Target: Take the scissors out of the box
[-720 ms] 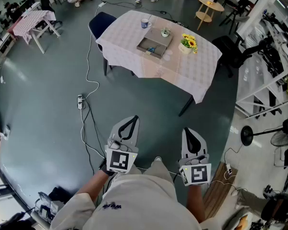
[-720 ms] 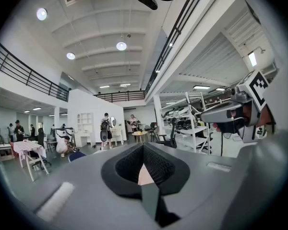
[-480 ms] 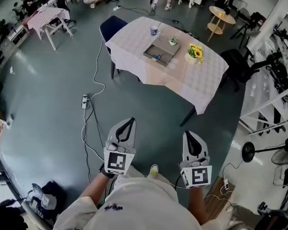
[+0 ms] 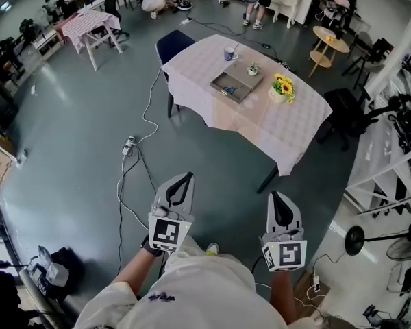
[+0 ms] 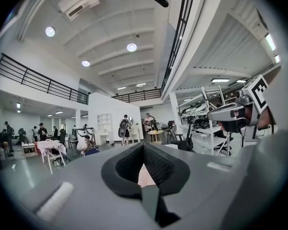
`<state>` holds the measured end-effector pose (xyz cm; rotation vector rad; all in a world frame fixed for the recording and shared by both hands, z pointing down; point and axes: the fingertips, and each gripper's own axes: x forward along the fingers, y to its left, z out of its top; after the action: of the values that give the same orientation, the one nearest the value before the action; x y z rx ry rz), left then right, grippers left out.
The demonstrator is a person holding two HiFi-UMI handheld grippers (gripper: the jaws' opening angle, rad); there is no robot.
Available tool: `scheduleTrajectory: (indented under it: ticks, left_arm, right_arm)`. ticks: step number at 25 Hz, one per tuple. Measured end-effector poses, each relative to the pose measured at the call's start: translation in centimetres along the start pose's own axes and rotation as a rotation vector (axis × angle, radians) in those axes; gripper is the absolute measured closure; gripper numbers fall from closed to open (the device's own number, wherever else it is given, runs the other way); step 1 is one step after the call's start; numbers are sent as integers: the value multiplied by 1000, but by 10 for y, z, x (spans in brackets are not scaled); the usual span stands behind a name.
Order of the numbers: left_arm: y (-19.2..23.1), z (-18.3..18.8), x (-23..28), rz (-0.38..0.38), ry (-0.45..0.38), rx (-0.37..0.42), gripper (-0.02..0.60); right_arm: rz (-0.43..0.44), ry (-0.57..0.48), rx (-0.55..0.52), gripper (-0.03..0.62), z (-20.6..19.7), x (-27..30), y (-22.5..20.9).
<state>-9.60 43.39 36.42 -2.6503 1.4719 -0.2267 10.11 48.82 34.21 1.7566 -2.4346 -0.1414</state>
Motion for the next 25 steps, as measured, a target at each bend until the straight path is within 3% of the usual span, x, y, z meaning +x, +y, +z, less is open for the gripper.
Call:
scheduleTrajectory:
  ticks: [12, 25]
  left_arm:
    - [-19, 4, 7, 18, 13, 27, 577]
    - [-27, 8, 11, 40, 12, 43, 509]
  right_arm:
    - [-38, -18, 42, 585, -5, -16, -33]
    - [-23, -15, 52, 528, -9, -17, -43]
